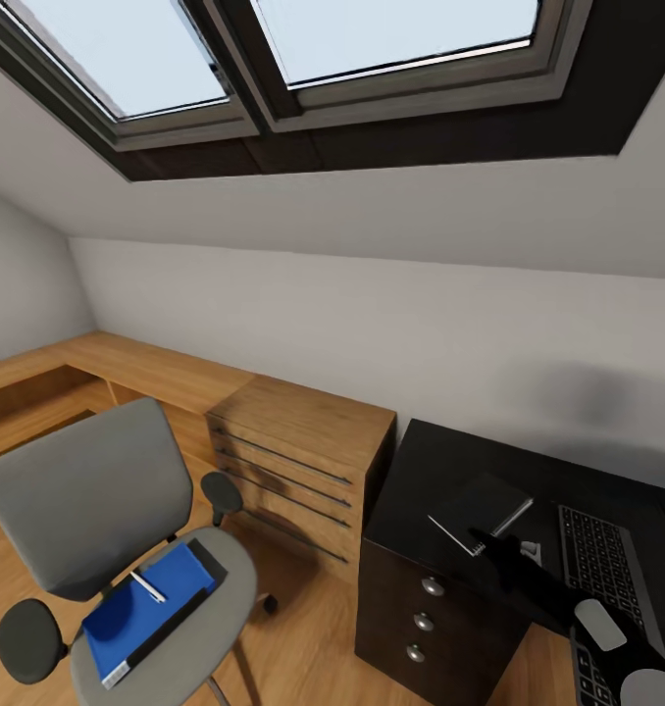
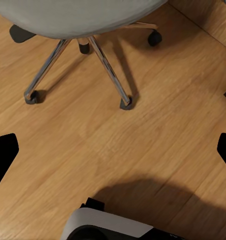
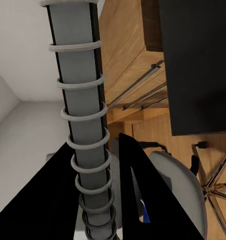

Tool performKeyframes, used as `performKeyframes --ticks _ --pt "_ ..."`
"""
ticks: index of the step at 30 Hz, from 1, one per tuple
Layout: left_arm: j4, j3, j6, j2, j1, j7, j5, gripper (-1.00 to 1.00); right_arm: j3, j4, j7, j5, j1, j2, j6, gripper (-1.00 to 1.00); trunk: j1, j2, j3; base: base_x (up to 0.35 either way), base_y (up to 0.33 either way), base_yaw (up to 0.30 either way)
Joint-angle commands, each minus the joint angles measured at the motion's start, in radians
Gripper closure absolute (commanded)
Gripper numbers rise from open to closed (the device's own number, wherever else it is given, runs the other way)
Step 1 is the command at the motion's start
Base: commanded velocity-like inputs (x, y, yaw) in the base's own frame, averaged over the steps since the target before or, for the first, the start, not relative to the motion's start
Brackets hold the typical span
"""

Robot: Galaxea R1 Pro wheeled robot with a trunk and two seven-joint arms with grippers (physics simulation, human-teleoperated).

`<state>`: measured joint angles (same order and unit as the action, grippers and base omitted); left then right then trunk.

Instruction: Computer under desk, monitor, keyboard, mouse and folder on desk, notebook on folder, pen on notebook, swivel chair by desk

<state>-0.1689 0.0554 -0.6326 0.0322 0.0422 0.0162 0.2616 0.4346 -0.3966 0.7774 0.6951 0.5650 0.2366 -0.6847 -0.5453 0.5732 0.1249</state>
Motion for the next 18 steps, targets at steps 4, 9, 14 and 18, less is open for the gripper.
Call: performKeyframes --ticks 4,9,14,18 --pt "0.000 0.007 -0.004 0.005 0.001 0.005 -0.004 -1.00 0.004 0.001 0.002 0.000 0.001 0.000 -0.006 1.00 0.000 0.002 0.002 0.010 0.000 0.000" --pt "0.000 0.007 -0.004 0.011 0.001 0.009 -0.003 -1.00 0.004 0.002 -0.001 0.000 0.001 0.001 -0.006 1.00 -0.016 0.030 0.014 0.002 0.000 0.000" --pt "0.000 0.007 -0.004 0.012 0.001 0.011 -0.002 -1.00 0.004 0.001 -0.001 0.000 0.001 0.000 -0.006 1.00 -0.035 0.065 0.030 0.000 0.000 0.000" --pt "0.000 0.007 -0.004 0.011 0.001 0.011 -0.001 -1.00 0.004 0.001 0.001 0.000 0.001 0.000 -0.005 1.00 -0.050 0.093 0.043 0.000 0.000 0.000"
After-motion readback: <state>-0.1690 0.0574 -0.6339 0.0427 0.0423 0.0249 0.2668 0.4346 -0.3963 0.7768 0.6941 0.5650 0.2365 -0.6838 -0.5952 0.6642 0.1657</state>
